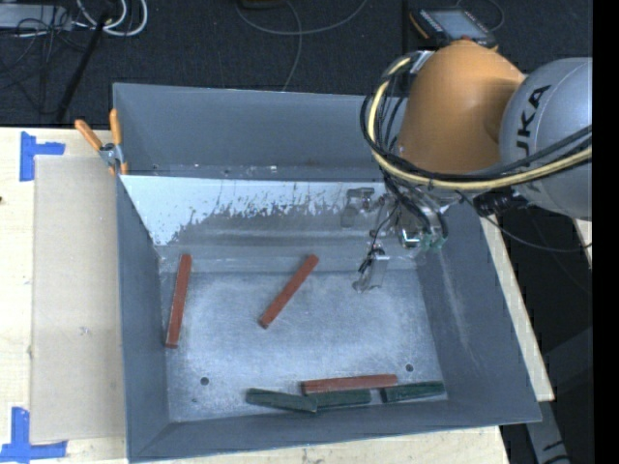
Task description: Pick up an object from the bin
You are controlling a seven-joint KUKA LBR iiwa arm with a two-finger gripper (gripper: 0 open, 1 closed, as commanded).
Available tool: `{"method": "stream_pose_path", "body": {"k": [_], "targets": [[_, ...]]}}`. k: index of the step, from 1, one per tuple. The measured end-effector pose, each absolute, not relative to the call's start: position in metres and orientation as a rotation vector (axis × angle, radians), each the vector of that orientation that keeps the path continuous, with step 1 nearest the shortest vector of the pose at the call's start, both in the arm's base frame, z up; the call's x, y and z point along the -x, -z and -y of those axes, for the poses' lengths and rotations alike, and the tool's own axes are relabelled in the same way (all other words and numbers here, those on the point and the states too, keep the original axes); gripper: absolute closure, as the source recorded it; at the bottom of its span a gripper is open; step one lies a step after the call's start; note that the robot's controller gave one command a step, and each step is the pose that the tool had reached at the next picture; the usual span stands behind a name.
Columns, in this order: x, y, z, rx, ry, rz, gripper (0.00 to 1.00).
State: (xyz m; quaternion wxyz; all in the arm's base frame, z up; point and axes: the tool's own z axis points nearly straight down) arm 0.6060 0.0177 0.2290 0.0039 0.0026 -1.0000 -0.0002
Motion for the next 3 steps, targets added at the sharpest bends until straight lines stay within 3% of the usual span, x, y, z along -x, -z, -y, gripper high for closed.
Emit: {"method": "stream_pose_path", "body": {"k": [1, 2, 3], "targets": [[-0.6142, -0.0721, -0.0442, -0.219, 0.001, 3.130, 0.00], [-0.6177, -0.0789, -0.0439, -0.216, 0.002, 3.142, 1.00], [-0.6159, -0.0770, -0.0435, -0.215, 0.001, 3.135, 0.00]]}}
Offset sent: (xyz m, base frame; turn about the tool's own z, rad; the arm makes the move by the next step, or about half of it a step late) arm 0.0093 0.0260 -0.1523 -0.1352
